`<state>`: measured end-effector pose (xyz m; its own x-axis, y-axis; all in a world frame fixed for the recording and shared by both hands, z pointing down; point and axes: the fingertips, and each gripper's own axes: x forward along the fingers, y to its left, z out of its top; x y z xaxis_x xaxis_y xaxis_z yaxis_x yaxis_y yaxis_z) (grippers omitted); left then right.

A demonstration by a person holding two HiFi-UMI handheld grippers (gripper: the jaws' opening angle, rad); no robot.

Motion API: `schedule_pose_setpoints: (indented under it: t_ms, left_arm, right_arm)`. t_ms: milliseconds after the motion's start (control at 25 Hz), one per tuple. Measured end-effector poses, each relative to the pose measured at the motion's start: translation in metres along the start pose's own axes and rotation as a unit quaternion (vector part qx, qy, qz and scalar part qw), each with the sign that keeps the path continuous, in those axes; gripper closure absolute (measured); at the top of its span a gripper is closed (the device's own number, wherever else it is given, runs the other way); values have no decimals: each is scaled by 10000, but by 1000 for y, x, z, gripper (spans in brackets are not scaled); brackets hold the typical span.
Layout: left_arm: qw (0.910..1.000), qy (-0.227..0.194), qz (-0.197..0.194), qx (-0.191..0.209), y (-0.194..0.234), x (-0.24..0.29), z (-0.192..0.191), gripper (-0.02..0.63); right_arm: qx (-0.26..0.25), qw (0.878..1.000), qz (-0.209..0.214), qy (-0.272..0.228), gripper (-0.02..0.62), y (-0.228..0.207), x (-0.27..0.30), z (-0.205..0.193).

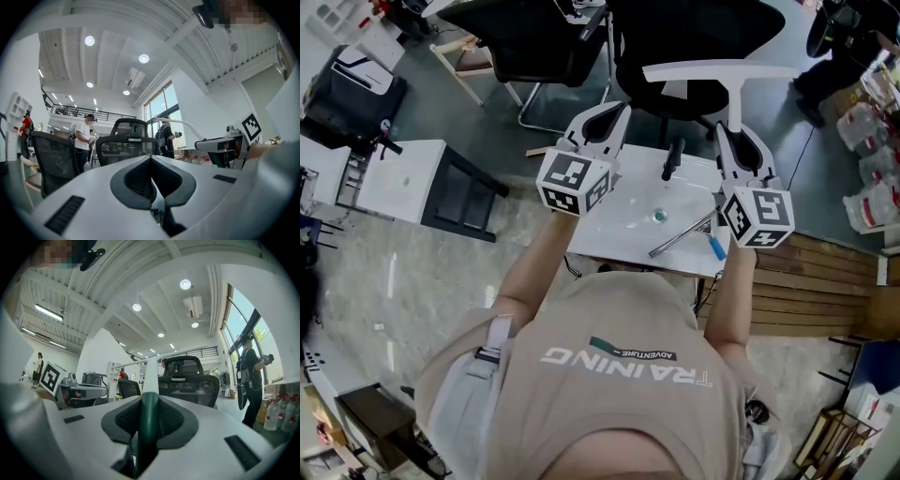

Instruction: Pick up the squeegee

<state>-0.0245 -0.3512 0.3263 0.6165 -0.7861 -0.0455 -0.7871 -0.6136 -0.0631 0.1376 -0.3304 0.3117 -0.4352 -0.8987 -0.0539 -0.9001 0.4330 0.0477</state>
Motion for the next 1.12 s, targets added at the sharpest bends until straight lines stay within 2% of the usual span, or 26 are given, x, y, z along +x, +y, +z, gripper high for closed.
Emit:
schedule_pose_setpoints:
  t_ms: [1120]
  left_arm:
    - [9999,-17,-98,-24,4,14,-1,595]
  right_arm:
    - [7,9999,-93,-44,508,-9,5,1]
